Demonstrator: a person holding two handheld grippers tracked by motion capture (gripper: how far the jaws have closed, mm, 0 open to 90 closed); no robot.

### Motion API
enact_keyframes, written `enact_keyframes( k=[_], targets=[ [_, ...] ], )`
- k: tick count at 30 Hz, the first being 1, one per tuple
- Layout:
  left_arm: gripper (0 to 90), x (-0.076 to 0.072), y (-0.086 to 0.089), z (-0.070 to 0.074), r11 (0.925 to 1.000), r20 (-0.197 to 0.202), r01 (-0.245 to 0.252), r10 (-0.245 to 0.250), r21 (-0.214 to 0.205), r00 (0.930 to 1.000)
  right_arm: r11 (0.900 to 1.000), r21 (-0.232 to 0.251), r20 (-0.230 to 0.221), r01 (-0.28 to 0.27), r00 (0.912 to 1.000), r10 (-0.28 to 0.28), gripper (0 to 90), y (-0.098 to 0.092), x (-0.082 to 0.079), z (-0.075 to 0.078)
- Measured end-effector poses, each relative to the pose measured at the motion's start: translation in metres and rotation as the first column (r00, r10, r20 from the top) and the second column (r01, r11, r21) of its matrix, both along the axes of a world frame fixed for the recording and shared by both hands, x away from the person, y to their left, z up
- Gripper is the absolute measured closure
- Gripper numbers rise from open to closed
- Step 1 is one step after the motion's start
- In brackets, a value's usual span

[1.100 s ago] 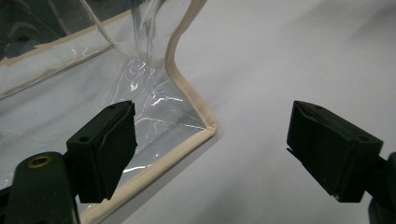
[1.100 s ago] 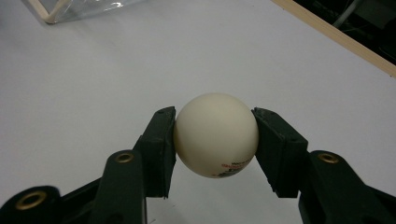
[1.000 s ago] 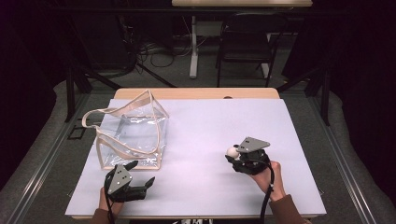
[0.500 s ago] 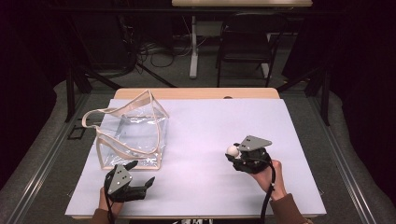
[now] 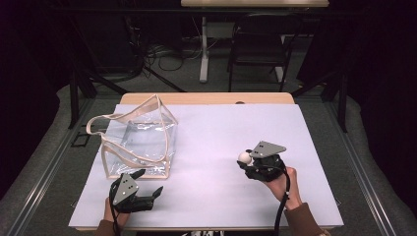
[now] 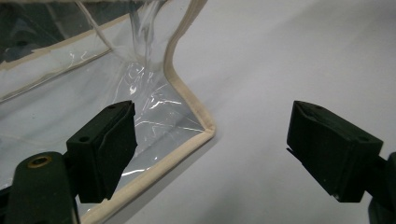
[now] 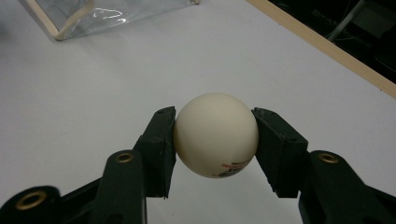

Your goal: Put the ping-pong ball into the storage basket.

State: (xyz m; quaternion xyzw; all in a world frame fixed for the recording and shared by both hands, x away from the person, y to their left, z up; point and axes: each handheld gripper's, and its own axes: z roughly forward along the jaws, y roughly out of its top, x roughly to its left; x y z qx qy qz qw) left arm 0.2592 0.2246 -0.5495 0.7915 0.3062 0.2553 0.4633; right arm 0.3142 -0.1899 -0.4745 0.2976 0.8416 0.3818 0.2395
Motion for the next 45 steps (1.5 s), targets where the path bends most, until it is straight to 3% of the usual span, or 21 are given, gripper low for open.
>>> enact_keyframes(
  k=[45],
  targets=[
    [16.1,0.0,-0.001,0.0,1.0,-0.01,-0.002,0.002,0.008,0.9999,0.9997,0.008,0.038,-0.022,0.999,0.022,50.8,0.01,0.013,0.026]
  ],
)
